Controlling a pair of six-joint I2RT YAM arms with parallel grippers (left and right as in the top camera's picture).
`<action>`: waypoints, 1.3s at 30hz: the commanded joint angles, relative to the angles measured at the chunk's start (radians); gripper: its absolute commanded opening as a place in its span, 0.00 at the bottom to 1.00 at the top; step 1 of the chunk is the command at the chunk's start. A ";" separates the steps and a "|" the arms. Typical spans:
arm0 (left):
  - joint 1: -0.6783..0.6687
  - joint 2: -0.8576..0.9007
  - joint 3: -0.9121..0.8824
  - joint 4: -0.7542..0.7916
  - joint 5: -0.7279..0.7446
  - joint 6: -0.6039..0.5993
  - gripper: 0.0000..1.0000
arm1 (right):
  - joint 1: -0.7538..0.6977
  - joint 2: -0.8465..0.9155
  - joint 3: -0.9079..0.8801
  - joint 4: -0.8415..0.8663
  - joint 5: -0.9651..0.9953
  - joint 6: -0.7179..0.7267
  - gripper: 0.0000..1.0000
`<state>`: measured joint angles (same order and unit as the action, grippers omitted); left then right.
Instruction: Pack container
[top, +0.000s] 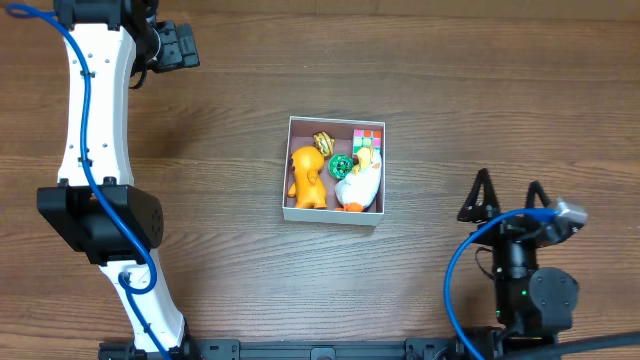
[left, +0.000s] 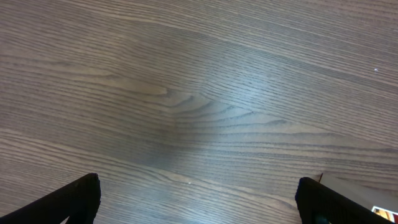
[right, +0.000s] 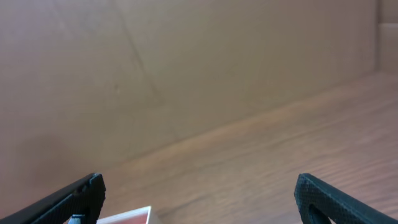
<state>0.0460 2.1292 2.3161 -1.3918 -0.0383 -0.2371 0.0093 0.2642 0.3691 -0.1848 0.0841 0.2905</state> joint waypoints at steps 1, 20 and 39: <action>-0.001 -0.007 0.023 0.001 0.003 -0.014 1.00 | 0.024 -0.074 -0.108 0.060 -0.012 -0.006 1.00; -0.001 -0.007 0.023 0.001 0.003 -0.014 1.00 | 0.023 -0.185 -0.237 0.055 -0.019 -0.019 1.00; -0.001 -0.007 0.023 0.001 0.003 -0.014 1.00 | 0.023 -0.261 -0.347 0.076 -0.045 -0.060 1.00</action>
<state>0.0460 2.1296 2.3161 -1.3918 -0.0383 -0.2371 0.0288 0.0147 0.0433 -0.1265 0.0483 0.2634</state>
